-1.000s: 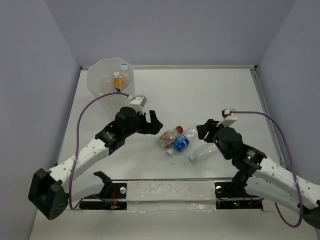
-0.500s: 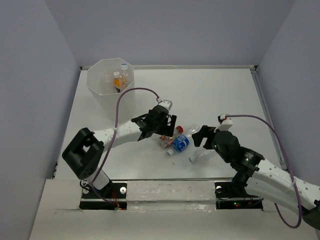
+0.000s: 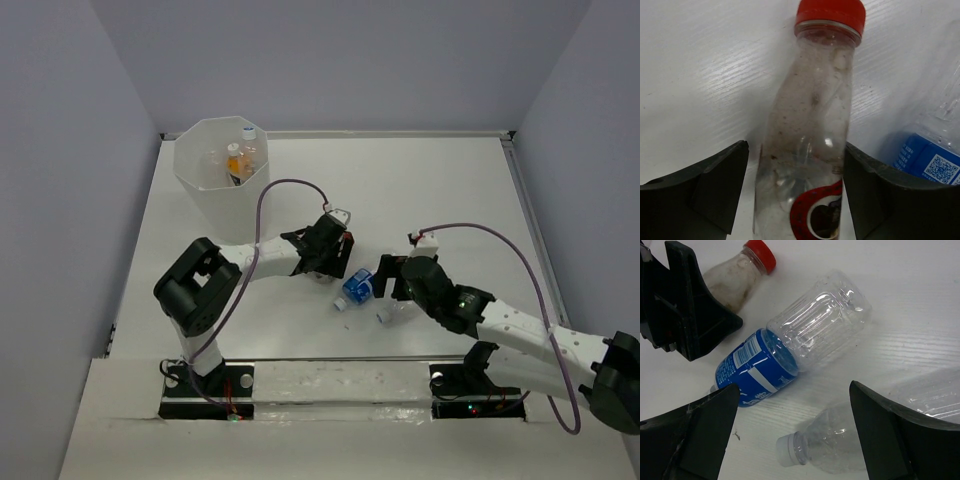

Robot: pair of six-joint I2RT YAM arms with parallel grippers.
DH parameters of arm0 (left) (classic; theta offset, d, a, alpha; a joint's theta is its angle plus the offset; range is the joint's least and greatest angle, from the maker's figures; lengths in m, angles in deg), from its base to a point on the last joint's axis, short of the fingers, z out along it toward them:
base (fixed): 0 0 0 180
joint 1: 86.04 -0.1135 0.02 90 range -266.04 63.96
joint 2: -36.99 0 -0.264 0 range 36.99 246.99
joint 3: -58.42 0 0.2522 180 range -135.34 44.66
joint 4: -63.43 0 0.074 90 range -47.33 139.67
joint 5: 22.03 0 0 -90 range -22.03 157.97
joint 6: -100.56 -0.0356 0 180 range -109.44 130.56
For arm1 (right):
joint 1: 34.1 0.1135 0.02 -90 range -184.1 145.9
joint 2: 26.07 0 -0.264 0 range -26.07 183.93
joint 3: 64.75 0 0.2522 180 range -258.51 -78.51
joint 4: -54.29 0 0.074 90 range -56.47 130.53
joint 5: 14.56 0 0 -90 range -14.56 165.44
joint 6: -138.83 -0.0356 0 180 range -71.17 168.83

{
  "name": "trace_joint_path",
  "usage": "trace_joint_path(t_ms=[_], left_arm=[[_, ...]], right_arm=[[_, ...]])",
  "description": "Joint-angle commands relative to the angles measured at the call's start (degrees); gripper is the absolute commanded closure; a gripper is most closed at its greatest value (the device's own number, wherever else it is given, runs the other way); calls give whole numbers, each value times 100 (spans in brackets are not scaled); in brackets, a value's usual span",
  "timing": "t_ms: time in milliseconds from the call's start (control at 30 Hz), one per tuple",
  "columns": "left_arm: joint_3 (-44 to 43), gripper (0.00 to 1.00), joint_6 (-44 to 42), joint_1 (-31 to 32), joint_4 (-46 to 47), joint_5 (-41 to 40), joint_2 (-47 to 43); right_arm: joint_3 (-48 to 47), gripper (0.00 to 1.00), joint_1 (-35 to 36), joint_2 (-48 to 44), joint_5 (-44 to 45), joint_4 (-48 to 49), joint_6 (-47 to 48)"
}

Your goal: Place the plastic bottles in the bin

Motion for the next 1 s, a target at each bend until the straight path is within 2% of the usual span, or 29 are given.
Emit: trace_joint_path(t_ms=[0,33,133,167,200,300,367,400,667,867,933,967], left_arm=[[-47,23,-143,8,89,120,-52],[-38,25,-143,8,98,112,-43],[32,46,-65,8,150,-81,-7],[67,64,-3,8,185,-195,-51],[128,70,23,8,203,-240,-77],[208,79,94,8,238,-459,-244],[217,79,111,8,238,-582,-411],[217,80,146,8,230,-687,-481],[33,80,331,8,159,-1197,-1869],[-451,80,200,17,229,-1285,-3054],[-600,79,86,8,386,-1504,-3346],[-670,79,-45,8,388,-1862,-3582]], right_arm=[[-308,4,15,338,21,702,45],[-343,4,15,443,21,737,45],[-493,4,15,839,38,895,19],[-536,4,15,1048,56,948,19],[-589,5,15,1155,73,948,19],[-756,5,15,1576,231,948,2],[-879,5,15,1735,311,905,-33],[-914,0,15,1867,363,870,-112],[-1073,0,-38,2131,864,711,-543],[-1293,0,-328,2386,619,834,-763],[-1354,0,-328,2465,496,869,-877],[-1372,0,-389,2518,452,895,-938]])
